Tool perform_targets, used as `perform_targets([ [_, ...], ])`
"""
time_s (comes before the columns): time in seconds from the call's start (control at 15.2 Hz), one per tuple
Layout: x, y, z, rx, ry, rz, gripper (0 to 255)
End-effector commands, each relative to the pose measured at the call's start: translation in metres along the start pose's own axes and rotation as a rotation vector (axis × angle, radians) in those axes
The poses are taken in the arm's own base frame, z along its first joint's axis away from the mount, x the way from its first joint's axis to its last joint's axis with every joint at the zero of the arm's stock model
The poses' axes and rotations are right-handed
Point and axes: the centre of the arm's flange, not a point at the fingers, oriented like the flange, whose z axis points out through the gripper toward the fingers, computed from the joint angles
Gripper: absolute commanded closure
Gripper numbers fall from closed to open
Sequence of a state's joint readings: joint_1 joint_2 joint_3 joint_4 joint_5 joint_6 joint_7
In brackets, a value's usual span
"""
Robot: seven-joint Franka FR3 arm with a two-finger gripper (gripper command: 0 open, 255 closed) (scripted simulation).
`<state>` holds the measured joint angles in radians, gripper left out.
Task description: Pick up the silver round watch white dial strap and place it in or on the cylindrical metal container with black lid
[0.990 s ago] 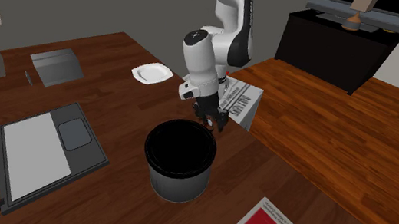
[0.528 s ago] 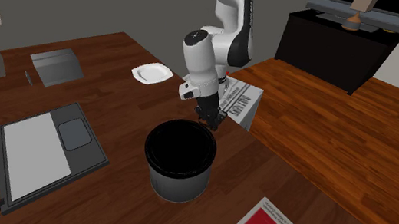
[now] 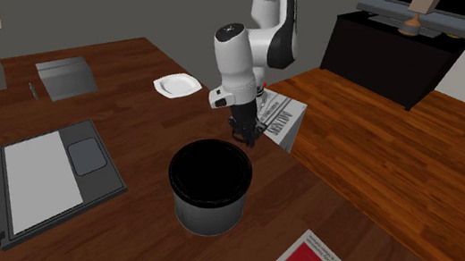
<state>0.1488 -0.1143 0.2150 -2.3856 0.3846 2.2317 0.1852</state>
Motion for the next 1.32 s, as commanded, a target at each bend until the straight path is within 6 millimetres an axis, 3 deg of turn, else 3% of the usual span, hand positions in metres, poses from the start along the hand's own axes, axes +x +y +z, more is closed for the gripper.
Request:
perform_targets([
  [0.0,-0.001,-0.001,-0.010,0.000,0.000,0.000,255],
  [1.25,-0.013,-0.026,-0.107,0.000,0.000,0.000,255],
])
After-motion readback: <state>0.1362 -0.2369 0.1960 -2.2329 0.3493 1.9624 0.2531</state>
